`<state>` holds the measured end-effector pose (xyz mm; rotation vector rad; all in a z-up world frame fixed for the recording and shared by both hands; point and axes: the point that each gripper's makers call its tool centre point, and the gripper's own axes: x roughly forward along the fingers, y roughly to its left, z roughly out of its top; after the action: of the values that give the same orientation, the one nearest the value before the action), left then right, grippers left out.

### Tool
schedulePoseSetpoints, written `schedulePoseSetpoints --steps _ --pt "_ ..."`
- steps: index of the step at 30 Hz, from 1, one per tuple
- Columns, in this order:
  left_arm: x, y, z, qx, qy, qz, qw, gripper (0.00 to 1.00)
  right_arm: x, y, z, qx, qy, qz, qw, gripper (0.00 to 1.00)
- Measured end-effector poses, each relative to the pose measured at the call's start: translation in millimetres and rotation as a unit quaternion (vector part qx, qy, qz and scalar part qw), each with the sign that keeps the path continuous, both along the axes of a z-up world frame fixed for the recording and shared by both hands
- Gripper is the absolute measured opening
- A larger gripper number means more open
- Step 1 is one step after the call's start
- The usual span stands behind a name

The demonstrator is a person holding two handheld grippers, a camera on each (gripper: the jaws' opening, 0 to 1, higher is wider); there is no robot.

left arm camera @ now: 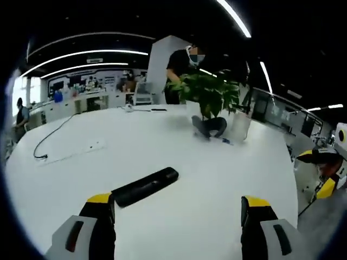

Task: Press the specified remote control buttons in sequence, fully releasing each button before pressing the next.

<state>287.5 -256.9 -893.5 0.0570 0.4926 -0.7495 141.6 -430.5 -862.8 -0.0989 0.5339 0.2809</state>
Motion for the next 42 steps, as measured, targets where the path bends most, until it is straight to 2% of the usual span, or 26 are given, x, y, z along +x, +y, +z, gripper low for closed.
schedulePoseSetpoints --steps 3,8,12,17,20,23,28,32,34,37,40,42 --pt "-16.7 -1 5.4 0.005 -0.018 0.004 0.9998 1.00 1 0 0.9 0.002 -0.003 -0.002 1.0000 0.87" --pt "-37.3 5 12.7 0.010 -0.029 0.013 0.9995 1.00 1 0 3.9 0.005 -0.010 -0.003 0.9999 0.90" --pt "-54.6 13 27.7 0.004 -0.045 0.029 0.9986 1.00 1 0 4.3 0.009 -0.011 -0.004 0.9999 0.90" --pt "-72.8 25 34.9 0.015 -0.052 0.044 0.9975 1.00 1 2 6.1 0.010 -0.014 0.001 0.9998 0.90" --pt "-83.1 38 36.9 0.013 -0.060 0.084 0.9946 1.00 0 3 7.1 0.008 -0.018 0.004 0.9998 0.90" --pt "-96.2 45 39.4 0.023 -0.067 0.099 0.9926 1.00 0 4 6.8 0.005 -0.019 0.007 0.9998 0.90" --pt "-114.1 57 52.7 0.049 -0.095 0.105 0.9887 0.98 -1 5 5.5 0.001 -0.016 0.011 0.9998 0.89" --pt "-121.9 75 65.5 0.045 -0.120 0.146 0.9810 0.97 -2 6 4.7 -0.003 -0.017 0.015 0.9997 0.89" --pt "-125.6 83 67.7 0.045 -0.123 0.163 0.9780 0.97 -2 5 4.3 -0.004 -0.017 0.013 0.9998 0.89" --pt "-131.3 89 73.0 0.060 -0.143 0.166 0.9739 0.95 -2 3 5.3 0.001 -0.018 0.008 0.9998 0.89" --pt "-137.2 93 69.5 0.066 -0.142 0.169 0.9731 0.94 -1 0 5.2 0.002 -0.017 0.002 0.9998 0.89" --pt "-139.2 93 66.9 0.052 -0.133 0.178 0.9736 0.93 -1 0 5.1 0.002 -0.018 0.001 0.9998 0.89"
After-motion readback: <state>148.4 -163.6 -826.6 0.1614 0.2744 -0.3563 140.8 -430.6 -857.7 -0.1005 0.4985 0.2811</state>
